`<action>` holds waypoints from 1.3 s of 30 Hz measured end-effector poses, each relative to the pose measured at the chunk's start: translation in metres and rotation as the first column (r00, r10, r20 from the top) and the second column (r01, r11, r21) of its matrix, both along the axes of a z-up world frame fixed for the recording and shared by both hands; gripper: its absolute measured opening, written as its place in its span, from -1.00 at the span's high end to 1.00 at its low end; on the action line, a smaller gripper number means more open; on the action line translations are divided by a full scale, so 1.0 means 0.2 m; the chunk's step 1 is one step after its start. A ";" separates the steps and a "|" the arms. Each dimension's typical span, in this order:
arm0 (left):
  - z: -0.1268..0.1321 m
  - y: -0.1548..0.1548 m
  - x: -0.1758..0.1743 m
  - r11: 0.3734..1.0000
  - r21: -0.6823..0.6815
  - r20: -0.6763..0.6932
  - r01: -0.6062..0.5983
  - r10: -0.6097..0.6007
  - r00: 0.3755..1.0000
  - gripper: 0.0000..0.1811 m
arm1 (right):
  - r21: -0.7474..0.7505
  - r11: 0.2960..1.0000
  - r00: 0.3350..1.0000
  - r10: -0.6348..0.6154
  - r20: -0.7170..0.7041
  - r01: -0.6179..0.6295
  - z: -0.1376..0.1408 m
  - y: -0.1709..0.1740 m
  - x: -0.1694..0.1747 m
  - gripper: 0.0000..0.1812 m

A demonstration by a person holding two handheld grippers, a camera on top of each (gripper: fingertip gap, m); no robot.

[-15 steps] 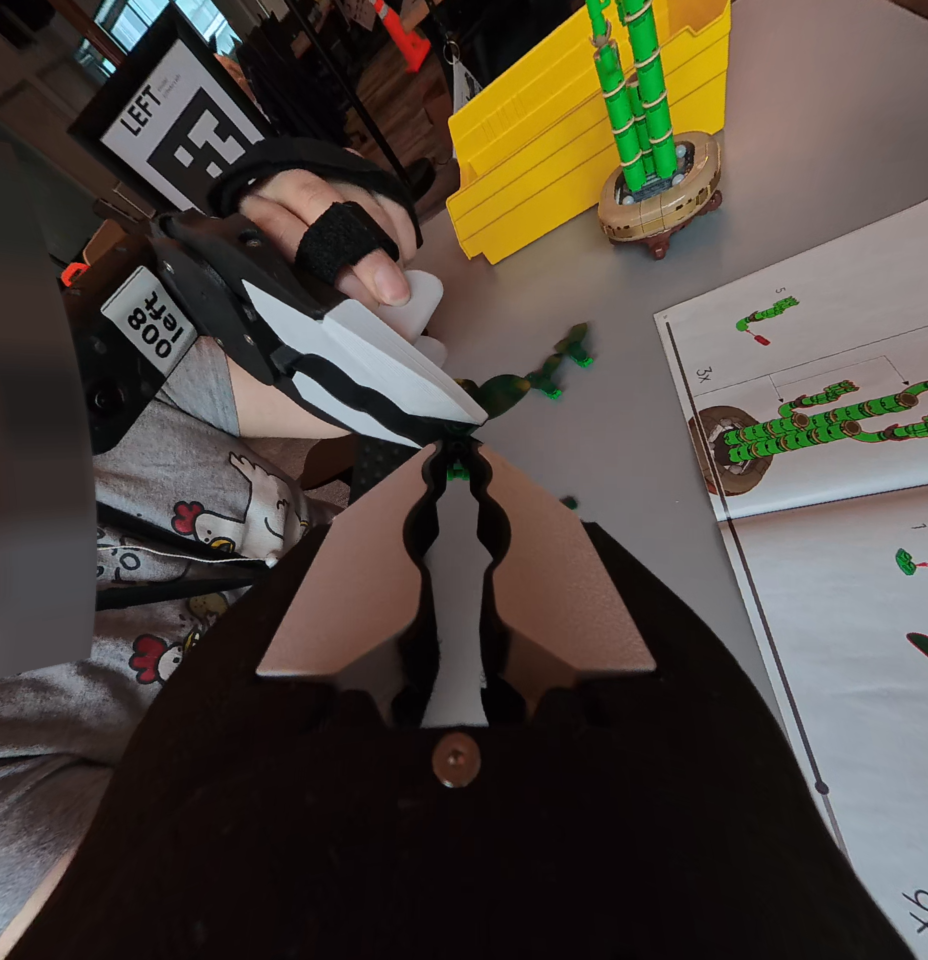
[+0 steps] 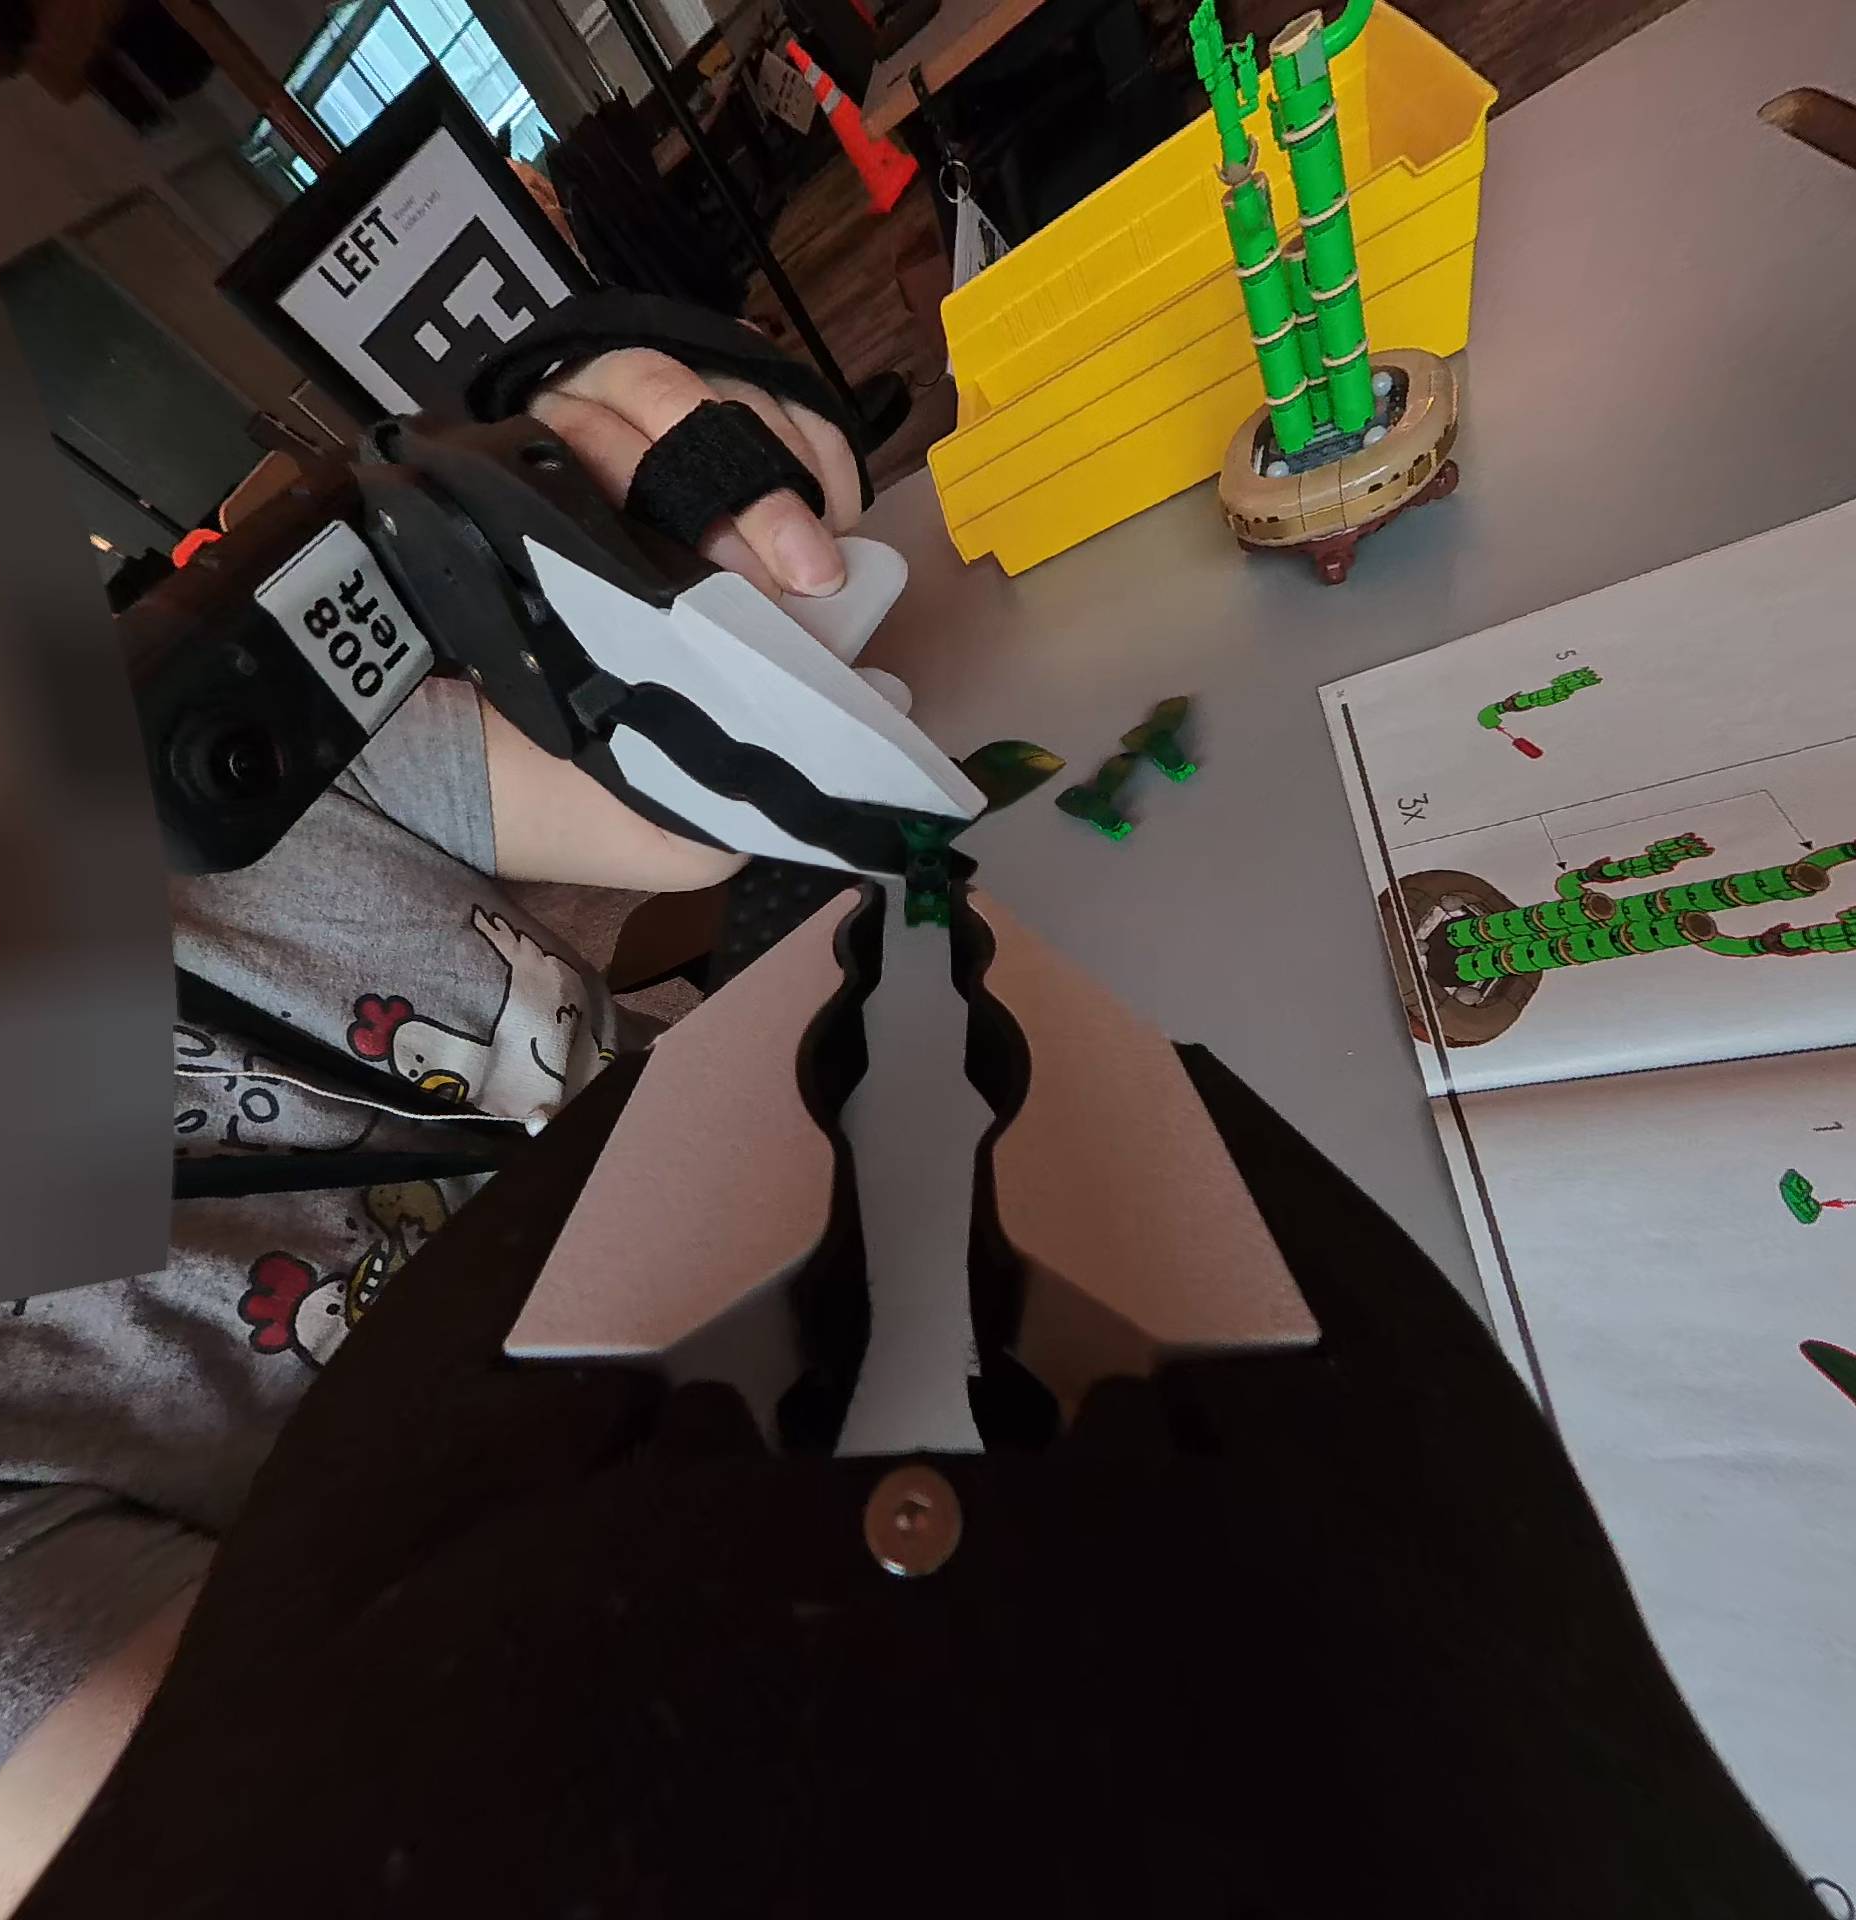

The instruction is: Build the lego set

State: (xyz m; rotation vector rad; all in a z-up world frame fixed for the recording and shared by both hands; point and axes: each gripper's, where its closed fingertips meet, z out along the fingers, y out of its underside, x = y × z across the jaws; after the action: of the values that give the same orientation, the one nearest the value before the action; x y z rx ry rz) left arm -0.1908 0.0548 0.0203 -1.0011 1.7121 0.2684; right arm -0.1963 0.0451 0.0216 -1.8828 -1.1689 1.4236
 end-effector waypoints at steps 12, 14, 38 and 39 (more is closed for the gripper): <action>0.05 0.05 -0.06 0.999 -0.010 0.043 -0.042 0.042 0.998 0.89 | 0.161 0.975 0.986 -0.138 -0.097 0.153 0.12 0.12 0.08 0.80; 0.06 0.06 -0.07 0.999 -0.008 0.044 -0.049 0.050 0.998 0.89 | 0.196 0.958 0.974 -0.188 -0.125 0.211 0.15 0.16 0.11 0.80; 0.07 0.07 -0.09 0.998 -0.037 0.054 -0.051 0.052 0.997 0.89 | 0.543 0.562 0.775 -0.536 -0.335 0.624 0.47 0.33 0.55 0.85; 0.07 0.07 -0.09 0.998 -0.035 0.051 -0.054 0.055 0.997 0.89 | 0.540 0.560 0.772 -0.535 -0.342 0.628 0.48 0.33 0.55 0.86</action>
State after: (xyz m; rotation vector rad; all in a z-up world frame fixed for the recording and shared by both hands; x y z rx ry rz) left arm -0.2095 0.0689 0.0335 -1.0716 1.6490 0.2481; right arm -0.0856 0.1113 0.1171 -1.4319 -0.6953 0.6413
